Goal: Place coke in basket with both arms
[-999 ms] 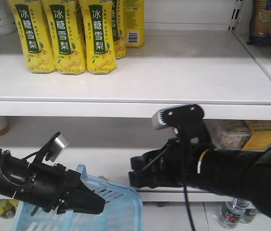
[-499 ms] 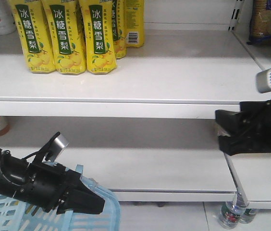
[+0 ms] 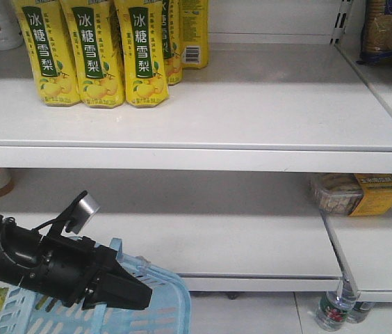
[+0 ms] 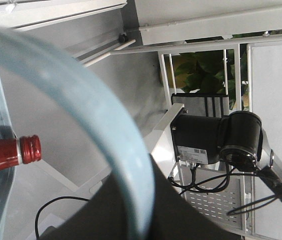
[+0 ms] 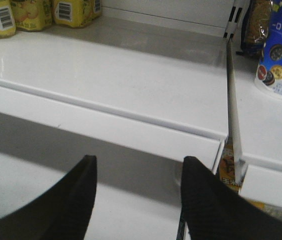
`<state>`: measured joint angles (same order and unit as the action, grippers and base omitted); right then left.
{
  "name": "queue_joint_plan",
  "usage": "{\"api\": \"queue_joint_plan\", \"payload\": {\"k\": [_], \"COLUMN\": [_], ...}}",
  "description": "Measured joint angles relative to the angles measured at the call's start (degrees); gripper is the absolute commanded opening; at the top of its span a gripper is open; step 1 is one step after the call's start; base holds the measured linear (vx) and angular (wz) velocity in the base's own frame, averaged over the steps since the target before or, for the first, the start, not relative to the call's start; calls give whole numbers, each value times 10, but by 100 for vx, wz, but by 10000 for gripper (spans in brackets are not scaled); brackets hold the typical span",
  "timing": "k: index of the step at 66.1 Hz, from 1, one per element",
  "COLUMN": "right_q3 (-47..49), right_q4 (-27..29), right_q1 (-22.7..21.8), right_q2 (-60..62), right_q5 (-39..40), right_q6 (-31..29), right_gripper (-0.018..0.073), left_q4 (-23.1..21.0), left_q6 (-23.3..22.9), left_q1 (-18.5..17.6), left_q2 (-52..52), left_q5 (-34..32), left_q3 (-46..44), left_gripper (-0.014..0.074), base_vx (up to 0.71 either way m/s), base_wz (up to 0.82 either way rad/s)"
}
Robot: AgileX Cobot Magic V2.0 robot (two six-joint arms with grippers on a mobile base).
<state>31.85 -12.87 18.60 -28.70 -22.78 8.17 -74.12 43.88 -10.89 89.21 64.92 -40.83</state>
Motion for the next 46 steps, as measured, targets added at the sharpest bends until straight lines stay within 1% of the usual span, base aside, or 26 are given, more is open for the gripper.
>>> {"api": "queue_joint_plan", "payload": {"k": [9, 19, 26, 34, 46], "right_q3": [-63, -116, -150, -178, -207], "right_q4": [0, 0, -1, -10, -4], "right_q1": [0, 0, 0, 0, 0], "right_q2": [95, 192, 251, 289, 295], "right_q5": [1, -5, -14, -15, -14], "right_q6": [13, 37, 43, 45, 45], "right_gripper": [382, 382, 382, 382, 382], "left_q4": [0, 0, 0, 0, 0], "left_q6": [0, 0, 0, 0, 0], "left_q1": [0, 0, 0, 0, 0], "left_q2": [0, 0, 0, 0, 0], "left_q5": [0, 0, 0, 0, 0], "left_q3": [0, 0, 0, 0, 0], "left_gripper": [-6, -6, -6, -6, -6], "base_vx": [0, 0, 0, 0, 0], "base_wz": [0, 0, 0, 0, 0]}}
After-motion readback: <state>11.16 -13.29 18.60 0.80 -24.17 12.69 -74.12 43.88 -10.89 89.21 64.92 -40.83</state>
